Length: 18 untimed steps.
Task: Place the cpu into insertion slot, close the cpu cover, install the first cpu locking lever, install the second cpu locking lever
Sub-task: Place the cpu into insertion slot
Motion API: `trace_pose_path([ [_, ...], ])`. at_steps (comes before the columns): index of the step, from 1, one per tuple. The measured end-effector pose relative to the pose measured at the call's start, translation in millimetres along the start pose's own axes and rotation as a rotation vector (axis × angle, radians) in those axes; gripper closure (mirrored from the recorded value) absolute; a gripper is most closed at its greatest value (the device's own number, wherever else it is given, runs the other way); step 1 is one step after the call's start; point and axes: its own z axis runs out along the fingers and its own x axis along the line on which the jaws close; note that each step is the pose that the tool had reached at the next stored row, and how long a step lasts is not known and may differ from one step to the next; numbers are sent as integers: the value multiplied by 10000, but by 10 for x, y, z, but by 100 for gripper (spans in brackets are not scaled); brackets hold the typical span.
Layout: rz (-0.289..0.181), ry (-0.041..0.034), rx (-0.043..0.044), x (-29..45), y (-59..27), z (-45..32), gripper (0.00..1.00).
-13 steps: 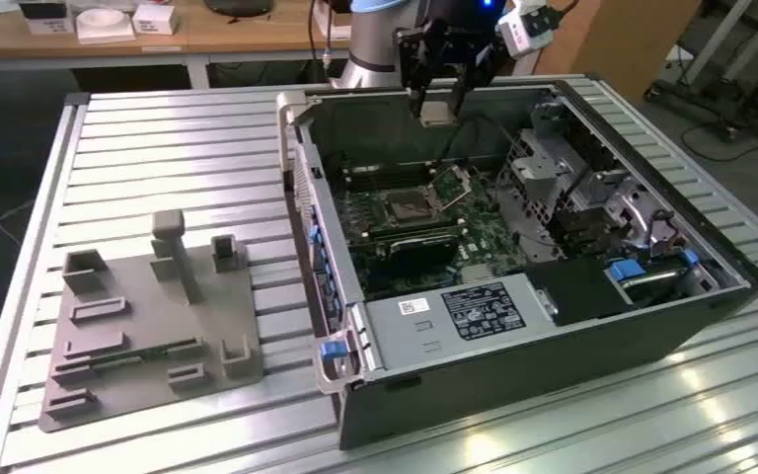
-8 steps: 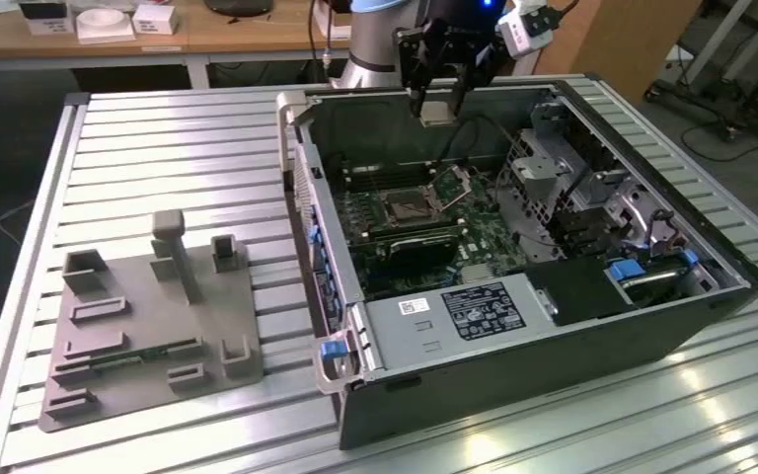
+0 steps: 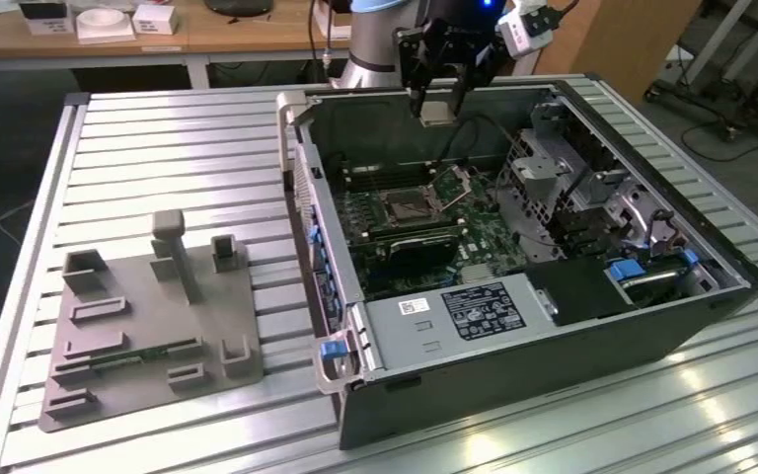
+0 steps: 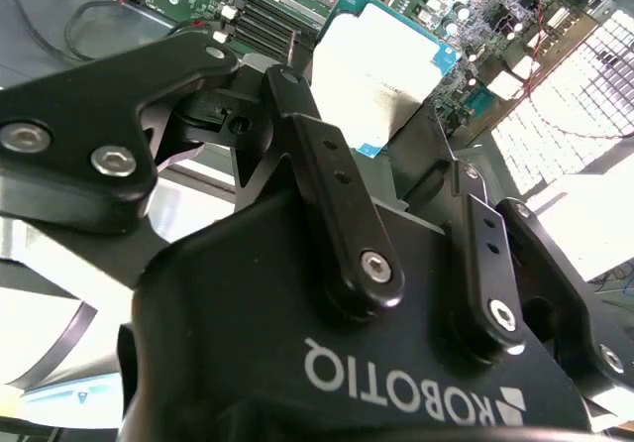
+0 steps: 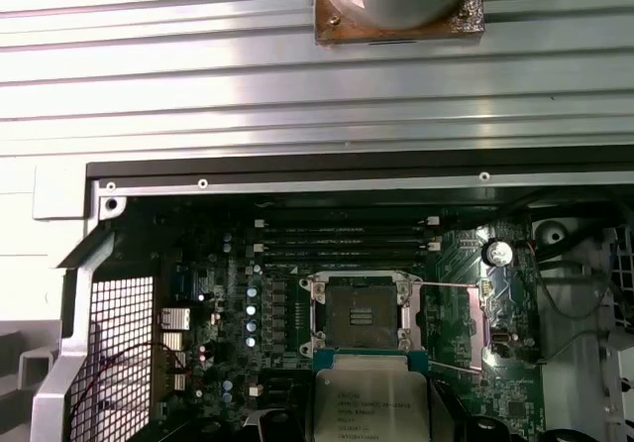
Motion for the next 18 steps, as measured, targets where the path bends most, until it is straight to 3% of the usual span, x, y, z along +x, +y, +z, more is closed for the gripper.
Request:
trace_pose_path([
  [7, 574, -51, -10, 0, 0, 2, 46],
  [18, 2290, -204, -40, 0, -1, 12, 46],
])
